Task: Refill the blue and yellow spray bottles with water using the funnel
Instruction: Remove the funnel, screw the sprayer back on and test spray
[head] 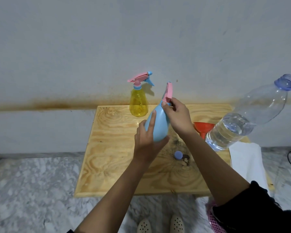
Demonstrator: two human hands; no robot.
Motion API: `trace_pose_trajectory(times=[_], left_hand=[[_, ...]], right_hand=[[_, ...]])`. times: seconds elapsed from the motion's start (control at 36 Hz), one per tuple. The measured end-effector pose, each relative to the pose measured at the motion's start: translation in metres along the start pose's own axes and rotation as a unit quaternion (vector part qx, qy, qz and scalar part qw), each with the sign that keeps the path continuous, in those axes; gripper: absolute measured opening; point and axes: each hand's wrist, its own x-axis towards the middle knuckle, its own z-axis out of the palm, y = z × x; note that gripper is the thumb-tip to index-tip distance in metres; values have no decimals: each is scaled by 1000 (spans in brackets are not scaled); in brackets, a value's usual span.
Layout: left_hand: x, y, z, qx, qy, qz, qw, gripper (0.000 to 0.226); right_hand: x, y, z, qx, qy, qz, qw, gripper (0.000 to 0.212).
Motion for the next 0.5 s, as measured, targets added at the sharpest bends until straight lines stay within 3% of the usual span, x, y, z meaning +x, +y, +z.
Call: trace_pose_trajectory(times=[0.08,0.17,0.22,0.33,0.5], left_hand=[[2,-7,-10,-80,-71,13,994,93],[5,-10,-24,-164,-179,-17,970,98],[6,-11,-31,-205,-212,-43,955,101],[8,-7,-34,-253,-212,-75,941,102],[-3,6,-29,-245,-206,-88,943,98]], right_hand=[[-2,0,-4,17,-10,5,1000,16],[-5,1,-12,43,-37,17,998,12],[-9,-1,-17,74,-63,33,995,14],[-12,-4,-21,130,-75,44,988,16],[-13,-1,-13,88,-17,38,995,13]])
